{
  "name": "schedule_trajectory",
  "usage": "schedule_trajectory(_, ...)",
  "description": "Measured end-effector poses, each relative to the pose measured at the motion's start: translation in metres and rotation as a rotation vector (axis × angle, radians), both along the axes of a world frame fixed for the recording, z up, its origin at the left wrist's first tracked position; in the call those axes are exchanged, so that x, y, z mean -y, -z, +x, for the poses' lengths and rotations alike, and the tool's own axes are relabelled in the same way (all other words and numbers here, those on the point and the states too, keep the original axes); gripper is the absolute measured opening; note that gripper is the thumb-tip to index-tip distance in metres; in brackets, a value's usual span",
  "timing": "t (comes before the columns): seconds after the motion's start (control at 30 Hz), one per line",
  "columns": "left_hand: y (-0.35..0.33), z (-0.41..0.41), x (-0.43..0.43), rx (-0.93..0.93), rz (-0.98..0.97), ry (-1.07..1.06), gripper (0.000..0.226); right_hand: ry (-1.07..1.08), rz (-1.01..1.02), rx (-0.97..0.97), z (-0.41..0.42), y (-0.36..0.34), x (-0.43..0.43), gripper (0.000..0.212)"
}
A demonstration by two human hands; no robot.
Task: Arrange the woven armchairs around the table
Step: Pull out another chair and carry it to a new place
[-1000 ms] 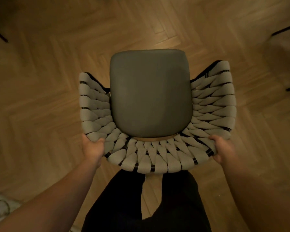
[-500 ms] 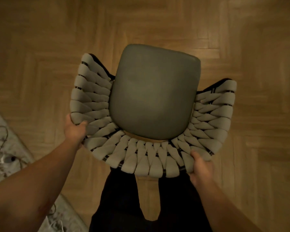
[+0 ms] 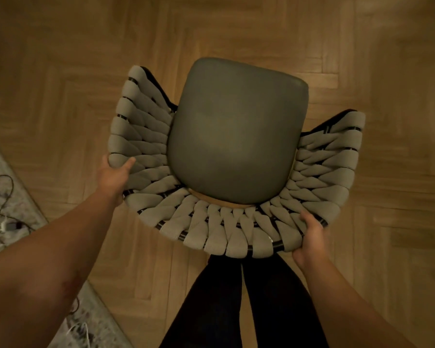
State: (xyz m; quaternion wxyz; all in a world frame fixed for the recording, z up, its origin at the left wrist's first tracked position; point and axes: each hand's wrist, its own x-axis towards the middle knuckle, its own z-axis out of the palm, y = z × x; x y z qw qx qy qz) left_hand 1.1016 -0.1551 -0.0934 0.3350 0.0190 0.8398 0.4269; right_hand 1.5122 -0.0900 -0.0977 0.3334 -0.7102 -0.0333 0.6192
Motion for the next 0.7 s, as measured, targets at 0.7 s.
schedule_trajectory(0.7, 0.013, 0.082, 0.057, -0.013, -0.003, -0.327, 0.049, -0.368, 0.091, 0.173, 0.025, 0.000, -0.105, 0.044)
